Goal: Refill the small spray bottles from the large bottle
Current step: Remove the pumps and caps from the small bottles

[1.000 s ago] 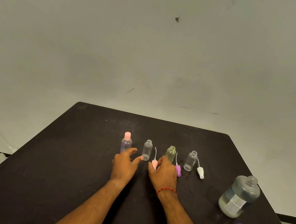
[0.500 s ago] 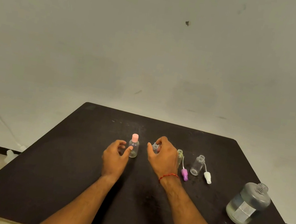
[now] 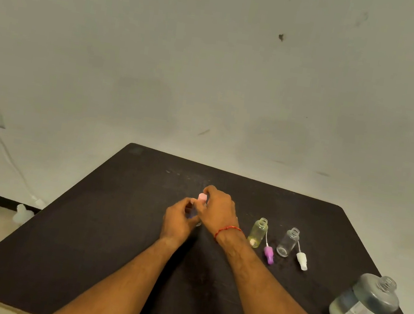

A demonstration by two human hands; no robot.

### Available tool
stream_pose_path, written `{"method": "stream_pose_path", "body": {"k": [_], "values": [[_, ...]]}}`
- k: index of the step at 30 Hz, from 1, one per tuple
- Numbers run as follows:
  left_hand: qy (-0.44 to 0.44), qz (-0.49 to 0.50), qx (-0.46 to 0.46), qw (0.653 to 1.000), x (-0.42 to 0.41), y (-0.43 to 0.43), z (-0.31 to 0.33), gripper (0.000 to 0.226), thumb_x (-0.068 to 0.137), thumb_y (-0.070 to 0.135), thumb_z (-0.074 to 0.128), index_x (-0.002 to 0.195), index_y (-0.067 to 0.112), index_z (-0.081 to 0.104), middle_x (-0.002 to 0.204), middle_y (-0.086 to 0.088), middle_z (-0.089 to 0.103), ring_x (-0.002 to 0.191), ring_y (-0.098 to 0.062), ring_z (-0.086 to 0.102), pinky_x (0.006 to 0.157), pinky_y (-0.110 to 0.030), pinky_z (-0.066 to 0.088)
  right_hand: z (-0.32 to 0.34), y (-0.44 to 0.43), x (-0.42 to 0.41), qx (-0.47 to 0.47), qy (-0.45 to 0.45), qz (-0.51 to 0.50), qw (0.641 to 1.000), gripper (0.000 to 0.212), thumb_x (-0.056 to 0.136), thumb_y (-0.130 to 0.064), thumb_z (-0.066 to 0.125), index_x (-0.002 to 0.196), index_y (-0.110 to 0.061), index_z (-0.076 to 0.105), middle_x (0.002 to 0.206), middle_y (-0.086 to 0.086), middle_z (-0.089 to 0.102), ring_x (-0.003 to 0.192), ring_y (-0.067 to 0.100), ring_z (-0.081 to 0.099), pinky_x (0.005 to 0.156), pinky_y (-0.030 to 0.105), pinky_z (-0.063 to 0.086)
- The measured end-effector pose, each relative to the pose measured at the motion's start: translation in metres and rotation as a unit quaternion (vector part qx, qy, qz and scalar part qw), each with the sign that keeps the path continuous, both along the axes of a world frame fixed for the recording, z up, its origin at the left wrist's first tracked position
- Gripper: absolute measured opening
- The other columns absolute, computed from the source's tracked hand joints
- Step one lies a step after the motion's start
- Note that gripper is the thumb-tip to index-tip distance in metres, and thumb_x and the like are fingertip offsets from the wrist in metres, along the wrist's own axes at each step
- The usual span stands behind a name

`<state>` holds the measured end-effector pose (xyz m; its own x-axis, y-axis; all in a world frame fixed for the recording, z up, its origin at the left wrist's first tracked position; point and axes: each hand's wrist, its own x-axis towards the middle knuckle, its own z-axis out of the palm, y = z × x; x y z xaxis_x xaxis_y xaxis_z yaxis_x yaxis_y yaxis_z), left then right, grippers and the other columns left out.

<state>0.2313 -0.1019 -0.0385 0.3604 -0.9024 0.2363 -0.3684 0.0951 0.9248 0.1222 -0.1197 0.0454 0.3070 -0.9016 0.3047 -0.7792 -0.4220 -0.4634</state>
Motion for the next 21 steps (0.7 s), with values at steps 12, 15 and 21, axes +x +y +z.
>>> {"method": "stream_pose_path", "body": {"k": [12,15,21], "values": [[-0.091,-0.007,-0.051,0.995,0.012,0.019,0.02,0.034,0.082,0.034,0.08,0.113,0.024,0.071,0.096,0.013,0.07,0.086,-0.003,0.066,0.077,-0.026,0.058,0.023,-0.004,0.003,0.005,0.072,0.047,0.996,0.009,0.092,-0.021,0.058,0.099,-0.016,0.057,0.098,0.009,0.066,0.087,0.027,0.06,0.068,0.031,0.045],[-0.097,-0.037,-0.046,0.993,0.018,0.021,0.025,0.038,0.081,0.033,0.081,0.116,0.021,0.071,0.098,0.012,0.071,0.09,-0.003,0.067,0.083,-0.024,0.058,0.026,-0.003,-0.002,0.01,0.064,0.083,0.994,0.004,0.091,-0.02,0.057,0.094,-0.021,0.057,0.093,0.004,0.065,0.083,0.022,0.058,0.069,0.033,0.048],[-0.093,-0.064,-0.029,0.993,0.027,0.026,0.026,0.043,0.077,0.034,0.084,0.116,0.022,0.071,0.099,0.013,0.072,0.093,-0.002,0.068,0.085,-0.019,0.056,0.024,-0.005,-0.009,0.039,0.061,0.17,0.983,0.015,0.086,-0.018,0.064,0.098,-0.027,0.062,0.099,-0.002,0.059,0.091,0.017,0.055,0.085,0.035,0.051]]}}
